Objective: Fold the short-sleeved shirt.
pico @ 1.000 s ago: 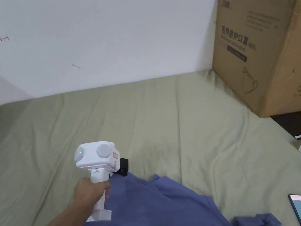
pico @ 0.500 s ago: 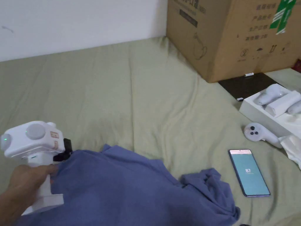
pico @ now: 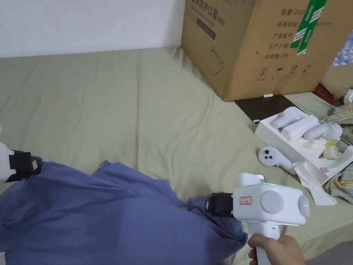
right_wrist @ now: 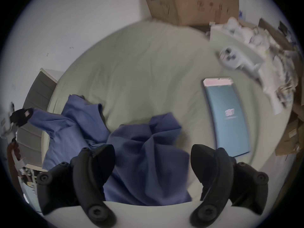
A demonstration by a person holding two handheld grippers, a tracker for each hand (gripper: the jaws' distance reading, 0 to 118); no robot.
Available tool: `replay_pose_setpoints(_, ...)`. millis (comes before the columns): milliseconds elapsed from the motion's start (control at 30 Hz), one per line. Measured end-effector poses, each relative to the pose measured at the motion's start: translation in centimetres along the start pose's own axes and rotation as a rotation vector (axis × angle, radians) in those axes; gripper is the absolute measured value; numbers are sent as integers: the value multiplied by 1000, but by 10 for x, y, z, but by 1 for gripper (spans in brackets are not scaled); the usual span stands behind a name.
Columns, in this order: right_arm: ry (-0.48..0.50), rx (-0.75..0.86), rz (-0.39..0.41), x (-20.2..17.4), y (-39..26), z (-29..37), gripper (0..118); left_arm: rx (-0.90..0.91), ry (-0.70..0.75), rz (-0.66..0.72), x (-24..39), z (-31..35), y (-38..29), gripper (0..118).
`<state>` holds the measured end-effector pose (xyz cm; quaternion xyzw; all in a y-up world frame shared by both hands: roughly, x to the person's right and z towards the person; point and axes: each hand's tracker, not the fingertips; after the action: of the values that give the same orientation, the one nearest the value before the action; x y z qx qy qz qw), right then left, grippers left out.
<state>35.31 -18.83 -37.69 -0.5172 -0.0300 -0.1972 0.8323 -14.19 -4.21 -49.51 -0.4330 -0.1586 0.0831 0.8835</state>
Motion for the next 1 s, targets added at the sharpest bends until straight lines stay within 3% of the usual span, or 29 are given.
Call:
replay_pose_setpoints(33,29,-36,1,0,0,-10,94,3,-7,6,-2,9,-4,4)
replay_pose_setpoints(67,26,-36,9,-3,0,-13,76,6,-12,12,-7,15,-5,4)
replay_pose_setpoints(133,2,35,59,-13,-4,-3,22,21,-6,8,-10,27,-8,4)
replay_pose_setpoints(167,-24,69,92,-18,-3,3,15,29,-1,7,-11,35,-10,4)
replay_pose_setpoints(200,-28,72,108,-22,0,8,13,44,2,6,-11,41,-10,4)
replay_pose_setpoints(267,48,79,67,-26,5,22,11,66,-6,7,-14,52,-8,4)
replay_pose_setpoints(300,39,101,57,-30,7,32,10,81,-6,15,-15,58,-8,4)
replay_pose_setpoints(367,40,183,147,-41,13,57,9,117,-9,13,-14,71,-6,4)
replay_pose_setpoints(433,57,243,177,-52,18,82,8,163,-4,-3,-12,89,-4,4)
replay_pose_setpoints(767,188,470,179,-90,52,187,8,433,61,-22,-15,199,12,4)
replay_pose_setpoints(1000,235,613,289,-150,84,261,8,590,138,-15,-29,281,40,4)
